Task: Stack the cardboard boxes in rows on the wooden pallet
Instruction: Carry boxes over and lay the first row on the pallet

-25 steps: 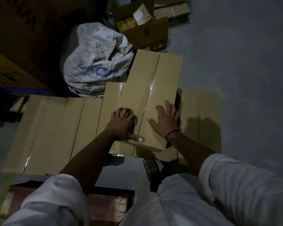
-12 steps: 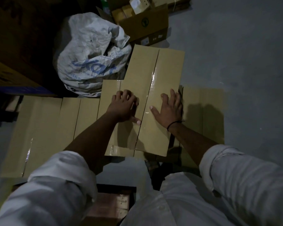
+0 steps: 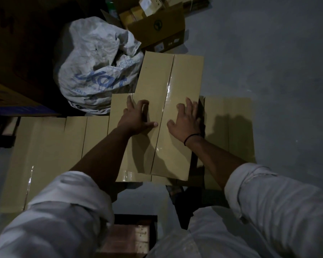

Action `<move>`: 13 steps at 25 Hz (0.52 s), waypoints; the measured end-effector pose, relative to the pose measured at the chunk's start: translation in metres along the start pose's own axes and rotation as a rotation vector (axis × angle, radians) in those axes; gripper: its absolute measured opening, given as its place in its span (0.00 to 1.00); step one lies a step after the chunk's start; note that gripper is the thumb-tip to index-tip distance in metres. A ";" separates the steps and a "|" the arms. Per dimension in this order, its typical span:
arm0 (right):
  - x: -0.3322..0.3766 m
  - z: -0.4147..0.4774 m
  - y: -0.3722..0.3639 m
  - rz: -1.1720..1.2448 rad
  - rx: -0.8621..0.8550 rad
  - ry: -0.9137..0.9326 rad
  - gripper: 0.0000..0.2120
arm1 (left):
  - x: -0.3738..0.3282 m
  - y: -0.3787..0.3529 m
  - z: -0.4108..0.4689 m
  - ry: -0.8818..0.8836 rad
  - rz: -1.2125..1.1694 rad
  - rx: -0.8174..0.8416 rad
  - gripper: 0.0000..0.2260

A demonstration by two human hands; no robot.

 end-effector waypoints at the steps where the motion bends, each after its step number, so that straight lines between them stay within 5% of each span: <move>1: 0.000 0.001 0.000 0.010 0.014 -0.007 0.32 | -0.004 0.003 -0.001 0.014 0.003 0.000 0.42; 5: 0.000 -0.011 0.003 0.008 0.045 -0.004 0.37 | -0.002 -0.005 -0.021 0.053 0.009 0.018 0.46; 13: 0.059 -0.073 0.002 -0.083 -0.012 0.269 0.31 | 0.041 0.006 -0.125 0.189 0.043 -0.132 0.48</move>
Point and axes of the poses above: each hand's wrist, its own z-axis towards the middle knuckle, its own y-axis out of the back of the hand, x = y × z, the point moved 9 cm from there along z, towards the middle knuckle, and after that the axes turned 3 degrees about -x, right-handed, at the moved point
